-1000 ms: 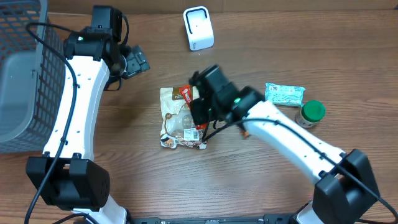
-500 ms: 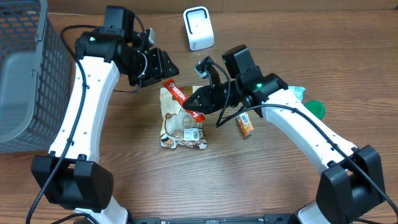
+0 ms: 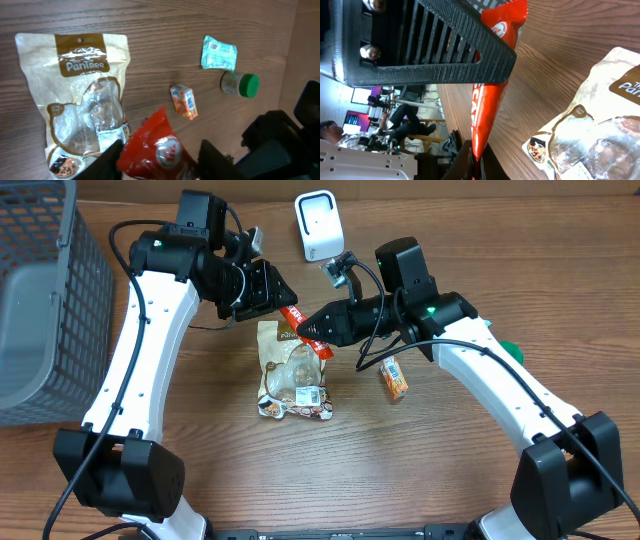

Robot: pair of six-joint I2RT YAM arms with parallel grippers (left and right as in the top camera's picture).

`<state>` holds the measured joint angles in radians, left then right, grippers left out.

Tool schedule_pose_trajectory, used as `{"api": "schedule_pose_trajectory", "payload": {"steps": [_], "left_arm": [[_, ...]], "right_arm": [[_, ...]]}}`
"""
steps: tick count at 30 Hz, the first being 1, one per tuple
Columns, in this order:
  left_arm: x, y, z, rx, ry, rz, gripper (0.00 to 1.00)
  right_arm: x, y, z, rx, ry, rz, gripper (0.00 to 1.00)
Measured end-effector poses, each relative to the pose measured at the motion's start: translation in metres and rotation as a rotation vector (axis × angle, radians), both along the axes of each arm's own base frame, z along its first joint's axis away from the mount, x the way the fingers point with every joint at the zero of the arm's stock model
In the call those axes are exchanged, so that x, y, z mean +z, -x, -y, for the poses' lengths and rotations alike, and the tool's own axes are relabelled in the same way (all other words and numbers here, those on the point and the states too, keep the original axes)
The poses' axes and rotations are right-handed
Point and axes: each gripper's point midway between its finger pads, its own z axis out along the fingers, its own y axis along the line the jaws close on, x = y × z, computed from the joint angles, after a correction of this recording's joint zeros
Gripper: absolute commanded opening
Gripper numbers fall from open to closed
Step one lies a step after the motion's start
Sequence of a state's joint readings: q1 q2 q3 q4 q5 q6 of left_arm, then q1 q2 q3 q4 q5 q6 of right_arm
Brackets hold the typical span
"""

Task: Scan the item barcode

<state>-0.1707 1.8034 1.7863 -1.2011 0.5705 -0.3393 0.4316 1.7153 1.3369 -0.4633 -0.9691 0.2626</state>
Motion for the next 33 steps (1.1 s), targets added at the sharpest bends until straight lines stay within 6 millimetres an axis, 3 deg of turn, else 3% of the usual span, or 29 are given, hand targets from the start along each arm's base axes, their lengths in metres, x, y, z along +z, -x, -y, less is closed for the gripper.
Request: {"api": "schedule_pose_trajectory", "payload": {"steps": [4, 6, 7, 8, 9, 10, 11, 14, 18, 26, 29, 31, 33], "left_arm": [[0.004, 0.002, 0.005, -0.013, 0.037, -0.006, 0.25], [0.005, 0.003, 0.007, -0.017, 0.047, -0.007, 0.05], [0.005, 0.003, 0.008, -0.016, 0.053, -0.011, 0.04], [0.006, 0.003, 0.008, -0.021, 0.057, -0.008, 0.04], [0.006, 0.003, 0.009, -0.022, 0.061, -0.005, 0.04], [0.007, 0.002, 0.010, -0.024, 0.068, 0.000, 0.04], [0.008, 0.001, 0.010, -0.025, 0.070, 0.002, 0.04], [0.010, -0.002, 0.011, -0.027, 0.077, 0.022, 0.04], [0.011, -0.001, 0.012, -0.030, 0.088, 0.014, 0.04], [0.034, 0.001, 0.012, -0.068, 0.279, 0.012, 0.04], [0.024, -0.001, 0.003, -0.038, 0.205, 0.007, 0.04], [-0.002, -0.002, -0.023, 0.038, -0.010, -0.018, 0.04], [-0.016, -0.003, -0.043, 0.094, -0.162, -0.028, 0.04]], "right_arm": [[0.001, -0.001, 0.000, 0.000, -0.002, 0.005, 0.04], [0.001, -0.001, 0.000, 0.001, -0.003, 0.006, 0.10], [0.001, -0.001, 0.000, 0.001, -0.003, 0.005, 0.17], [0.001, -0.001, 0.000, 0.001, -0.003, 0.006, 0.34], [0.001, 0.000, 0.000, 0.002, -0.005, 0.006, 0.62], [0.001, 0.000, 0.000, 0.001, -0.005, 0.003, 0.72], [0.001, 0.000, -0.001, 0.000, -0.005, 0.000, 0.73], [0.000, -0.002, 0.000, -0.008, 0.003, 0.005, 0.76], [-0.003, -0.007, 0.007, -0.026, 0.014, 0.006, 0.60], [0.009, -0.001, 0.019, 0.056, -0.070, 0.036, 0.62], [0.001, -0.002, 0.023, 0.031, -0.029, 0.014, 0.67], [-0.026, -0.009, 0.039, -0.068, 0.125, -0.029, 0.67], [-0.047, -0.013, 0.053, -0.139, 0.249, -0.052, 0.67]]}}
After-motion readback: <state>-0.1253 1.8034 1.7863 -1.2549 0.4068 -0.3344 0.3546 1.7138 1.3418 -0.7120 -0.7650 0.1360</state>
